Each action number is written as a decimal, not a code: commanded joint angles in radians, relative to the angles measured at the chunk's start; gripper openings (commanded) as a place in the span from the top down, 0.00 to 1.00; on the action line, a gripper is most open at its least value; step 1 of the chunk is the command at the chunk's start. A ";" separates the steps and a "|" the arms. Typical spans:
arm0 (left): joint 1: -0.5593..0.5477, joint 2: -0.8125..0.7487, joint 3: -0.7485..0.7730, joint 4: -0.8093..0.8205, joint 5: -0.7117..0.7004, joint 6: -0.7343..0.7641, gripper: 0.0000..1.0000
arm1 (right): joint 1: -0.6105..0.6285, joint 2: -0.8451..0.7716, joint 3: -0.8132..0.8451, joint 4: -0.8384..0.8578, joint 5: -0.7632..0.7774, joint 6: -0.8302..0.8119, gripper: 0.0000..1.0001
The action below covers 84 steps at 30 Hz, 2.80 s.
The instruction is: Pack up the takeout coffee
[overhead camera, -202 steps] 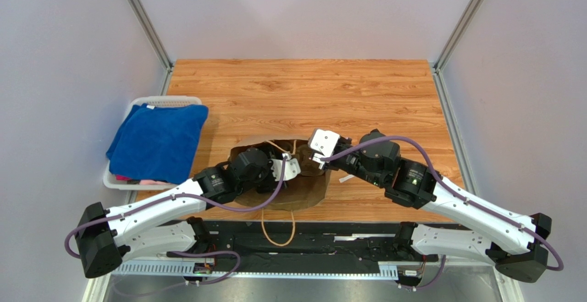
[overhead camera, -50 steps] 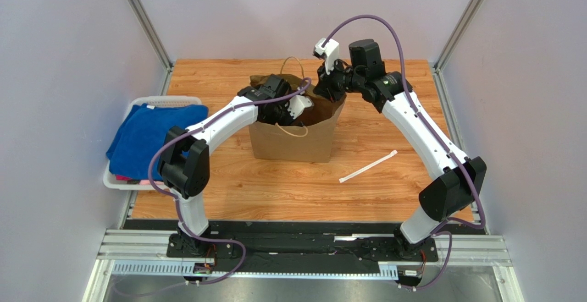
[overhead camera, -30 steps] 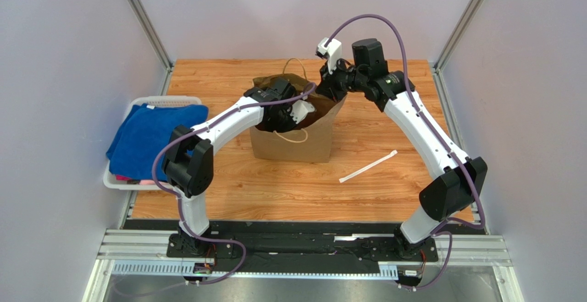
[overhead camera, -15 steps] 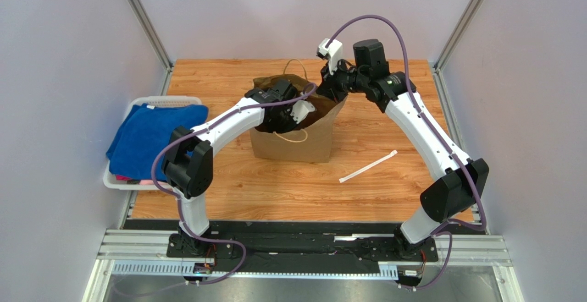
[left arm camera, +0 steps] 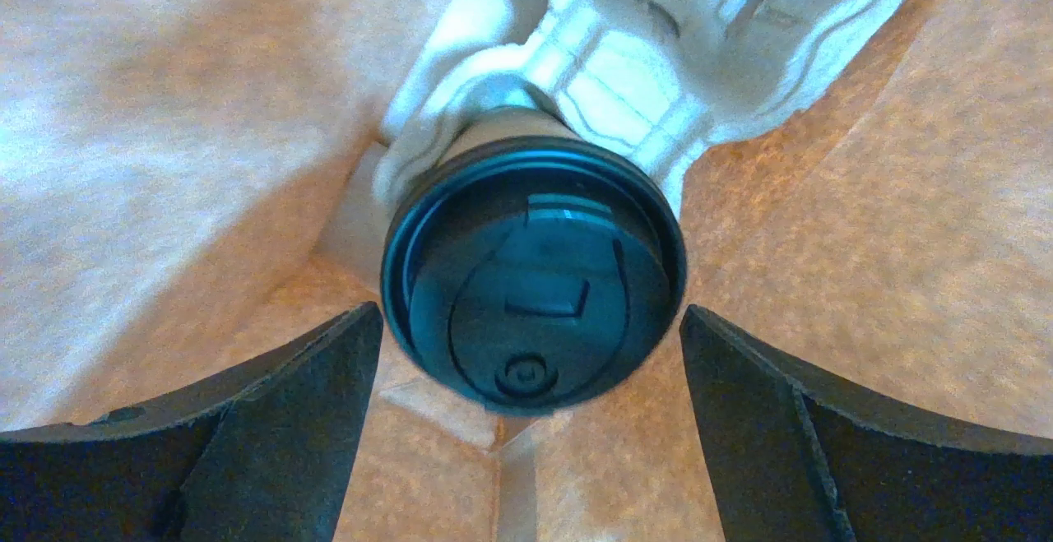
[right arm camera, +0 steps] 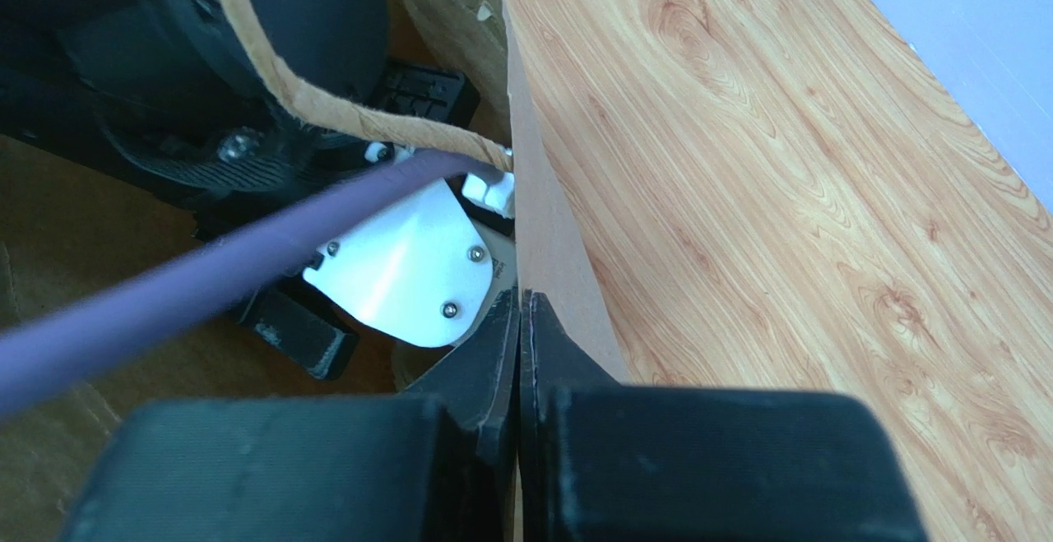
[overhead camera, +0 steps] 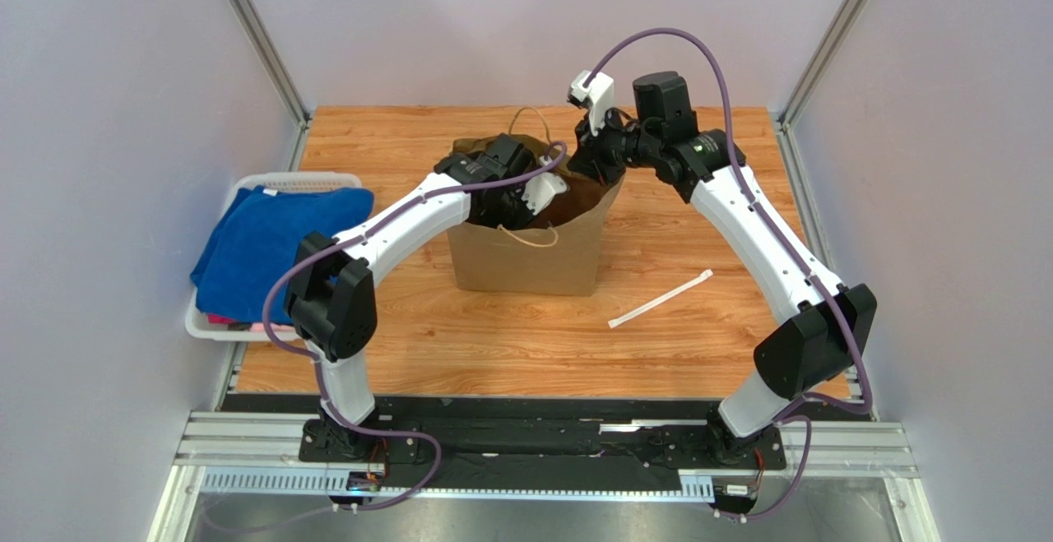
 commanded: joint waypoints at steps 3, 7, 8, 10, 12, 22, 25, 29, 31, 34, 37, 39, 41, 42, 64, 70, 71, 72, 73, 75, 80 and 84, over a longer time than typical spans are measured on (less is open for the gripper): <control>-0.008 -0.091 0.070 -0.012 0.023 -0.028 0.01 | -0.006 -0.027 -0.006 0.007 0.001 -0.006 1.00; -0.010 -0.108 0.081 -0.021 0.036 -0.031 0.01 | -0.006 -0.028 -0.006 0.010 0.003 -0.006 1.00; -0.010 -0.117 0.087 -0.023 0.043 -0.034 0.01 | -0.004 -0.027 -0.006 0.010 0.003 -0.006 1.00; -0.010 -0.128 0.091 -0.023 0.049 -0.037 0.01 | -0.006 -0.031 -0.010 0.010 0.001 -0.008 1.00; -0.008 -0.132 0.107 -0.039 0.058 -0.048 0.01 | -0.003 -0.031 -0.012 0.014 -0.002 -0.011 1.00; -0.008 -0.137 0.241 -0.142 0.093 -0.071 0.01 | 0.002 -0.036 -0.018 0.015 0.000 -0.021 1.00; -0.010 -0.143 0.278 -0.162 0.083 -0.073 0.01 | 0.002 -0.037 -0.018 0.014 -0.002 -0.025 1.00; -0.008 -0.155 0.315 -0.184 0.070 -0.086 0.01 | 0.004 -0.039 -0.020 0.014 0.000 -0.028 1.00; -0.008 -0.169 0.334 -0.188 0.067 -0.088 0.01 | 0.004 -0.039 -0.021 0.017 -0.002 -0.028 1.00; -0.008 -0.191 0.355 -0.185 0.073 -0.090 0.01 | 0.004 -0.040 -0.024 0.018 0.000 -0.028 1.00; -0.004 -0.218 0.377 -0.176 0.092 -0.097 0.01 | 0.010 -0.040 -0.021 0.018 0.003 -0.028 1.00; 0.001 -0.235 0.384 -0.155 0.090 -0.097 0.01 | 0.013 -0.042 -0.018 0.020 0.009 -0.026 0.99; 0.006 -0.250 0.400 -0.148 0.084 -0.097 0.01 | 0.014 -0.043 -0.017 0.021 0.015 -0.023 0.97; 0.015 -0.253 0.421 -0.144 0.081 -0.100 0.01 | 0.016 -0.042 -0.015 0.023 0.021 -0.022 0.94; 0.139 -0.369 0.449 -0.033 0.236 -0.215 0.01 | 0.014 -0.112 0.170 0.003 0.046 0.035 0.26; 0.225 -0.359 0.467 -0.026 0.316 -0.261 0.01 | -0.070 -0.266 0.093 -0.092 -0.005 -0.041 0.24; 0.258 -0.356 0.466 -0.030 0.332 -0.272 0.01 | -0.087 -0.328 0.070 -0.144 -0.032 -0.064 0.24; 0.275 -0.356 0.463 -0.029 0.367 -0.290 0.01 | -0.107 -0.358 0.039 -0.178 -0.044 -0.131 0.24; 0.292 -0.355 0.458 -0.029 0.385 -0.289 0.01 | -0.142 -0.391 -0.024 -0.210 -0.054 -0.171 0.24; 0.338 -0.359 0.434 -0.020 0.433 -0.338 0.01 | -0.173 -0.483 -0.114 -0.298 -0.061 -0.257 0.25; 0.387 -0.370 0.391 -0.001 0.460 -0.340 0.01 | -0.223 -0.614 -0.413 -0.463 -0.028 -0.604 0.28; 0.400 -0.364 0.378 -0.022 0.474 -0.338 0.01 | -0.223 -0.584 -0.541 -0.513 0.014 -0.813 0.34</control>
